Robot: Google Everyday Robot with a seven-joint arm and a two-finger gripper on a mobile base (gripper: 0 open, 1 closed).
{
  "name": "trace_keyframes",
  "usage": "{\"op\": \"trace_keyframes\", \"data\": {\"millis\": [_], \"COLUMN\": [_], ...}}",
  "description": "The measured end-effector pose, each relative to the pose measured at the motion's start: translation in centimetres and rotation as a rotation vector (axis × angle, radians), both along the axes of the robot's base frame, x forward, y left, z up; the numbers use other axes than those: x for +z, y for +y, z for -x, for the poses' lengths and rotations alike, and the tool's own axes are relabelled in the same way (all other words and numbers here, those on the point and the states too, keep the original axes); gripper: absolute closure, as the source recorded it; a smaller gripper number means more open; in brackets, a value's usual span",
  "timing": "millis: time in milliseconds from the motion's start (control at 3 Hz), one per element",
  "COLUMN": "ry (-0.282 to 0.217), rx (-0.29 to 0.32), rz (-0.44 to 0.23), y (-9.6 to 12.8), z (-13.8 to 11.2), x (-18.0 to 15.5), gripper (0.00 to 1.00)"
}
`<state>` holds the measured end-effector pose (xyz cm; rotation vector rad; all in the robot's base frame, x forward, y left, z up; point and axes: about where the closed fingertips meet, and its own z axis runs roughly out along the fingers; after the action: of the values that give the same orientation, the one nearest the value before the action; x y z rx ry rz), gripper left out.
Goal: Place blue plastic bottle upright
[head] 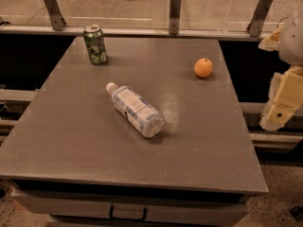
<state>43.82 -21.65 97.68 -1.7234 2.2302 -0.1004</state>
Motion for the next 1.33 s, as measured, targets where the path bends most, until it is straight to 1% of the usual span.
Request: {"op": "trace_keyframes", "data": {"millis": [333,667,1000,1333], "ry": [-0.007,0.010,0.038,0.044], "rx": [0.000,0.025,0.070,0.083], "rz": [-0.002,-0.022,-0.064,-0.114], "y": [0.2,4.9,14.7,23.5], "z": [0.0,0.3,0.3,-1.0], "x": [0.1,-0.7,-2.1,-2.7], "gripper": [0.00,0.00,0.00,0.00]}}
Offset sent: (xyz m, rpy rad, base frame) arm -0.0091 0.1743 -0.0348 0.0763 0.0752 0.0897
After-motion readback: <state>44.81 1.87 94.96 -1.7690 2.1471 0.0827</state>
